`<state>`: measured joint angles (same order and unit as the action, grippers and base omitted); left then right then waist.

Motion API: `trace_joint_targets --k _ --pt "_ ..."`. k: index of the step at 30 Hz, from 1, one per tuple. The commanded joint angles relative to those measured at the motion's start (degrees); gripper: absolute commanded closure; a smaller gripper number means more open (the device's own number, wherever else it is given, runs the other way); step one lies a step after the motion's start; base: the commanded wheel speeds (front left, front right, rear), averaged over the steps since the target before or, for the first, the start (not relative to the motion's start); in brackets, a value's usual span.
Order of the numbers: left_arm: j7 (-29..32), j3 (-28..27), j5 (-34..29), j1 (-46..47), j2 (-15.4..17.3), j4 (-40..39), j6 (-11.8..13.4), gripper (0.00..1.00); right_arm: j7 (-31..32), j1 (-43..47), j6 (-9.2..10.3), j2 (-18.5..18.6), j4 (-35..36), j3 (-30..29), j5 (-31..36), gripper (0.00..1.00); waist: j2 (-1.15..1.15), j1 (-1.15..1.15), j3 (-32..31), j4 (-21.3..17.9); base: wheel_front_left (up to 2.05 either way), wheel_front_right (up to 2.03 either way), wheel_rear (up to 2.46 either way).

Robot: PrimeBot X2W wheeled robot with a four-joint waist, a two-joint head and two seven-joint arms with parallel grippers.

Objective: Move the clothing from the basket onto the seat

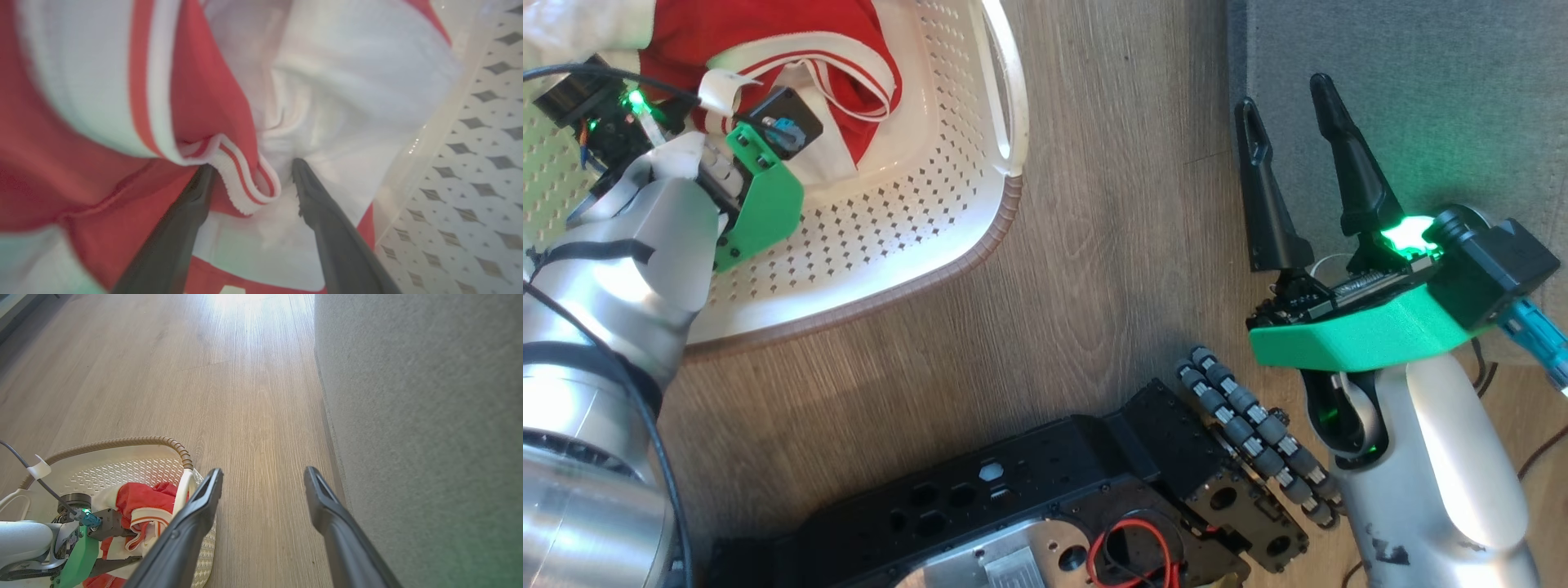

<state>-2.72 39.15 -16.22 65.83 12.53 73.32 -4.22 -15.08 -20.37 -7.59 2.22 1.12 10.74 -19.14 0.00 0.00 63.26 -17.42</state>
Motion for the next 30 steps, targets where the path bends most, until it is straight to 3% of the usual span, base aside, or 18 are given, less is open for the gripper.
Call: trace_joint_targets --k 1,9,10,13,14,17,30 --pt "1.35 -0.16 -0.23 -1.61 1.06 0.60 -0.31 0.00 0.08 4.52 0.10 0.65 0.12 -0.42 -0.12 0.00 0.00 0.00 0.07 0.11 0.00 0.00 0.00" --pt "2.39 -0.92 1.94 -1.79 1.63 0.62 -0.71 0.00 0.08 4.14 0.10 0.65 0.30 -0.48 0.06 0.00 0.00 0.00 0.41 0.38 0.00 0.00 0.00" --pt "2.68 -0.99 2.18 -1.95 1.75 0.62 -0.64 0.05 0.08 4.17 0.10 0.65 0.21 -0.48 0.21 0.00 0.00 0.00 0.47 0.49 0.00 0.00 0.00" --pt "4.10 -1.27 3.03 -2.37 2.09 0.63 -0.78 0.55 0.08 4.12 0.10 0.65 0.11 -0.43 0.63 0.00 0.00 0.00 0.62 0.76 0.00 0.00 0.00" --pt "4.49 -1.24 3.19 -2.40 2.18 0.63 -0.85 0.61 0.08 4.05 0.10 0.65 0.11 -0.45 0.69 0.00 0.00 0.00 0.66 0.86 0.00 0.00 0.00" --pt "5.08 -1.04 3.63 -2.26 2.23 0.63 -1.14 1.00 0.08 3.68 0.10 0.65 0.10 -0.53 0.83 0.00 0.00 0.00 0.83 1.14 0.00 0.00 0.00" --pt "2.59 -1.59 6.68 -2.12 2.57 0.63 -0.08 1.00 0.08 0.08 0.10 0.65 -0.39 -0.33 0.93 0.00 0.00 0.00 -0.34 1.28 0.00 0.00 0.00"
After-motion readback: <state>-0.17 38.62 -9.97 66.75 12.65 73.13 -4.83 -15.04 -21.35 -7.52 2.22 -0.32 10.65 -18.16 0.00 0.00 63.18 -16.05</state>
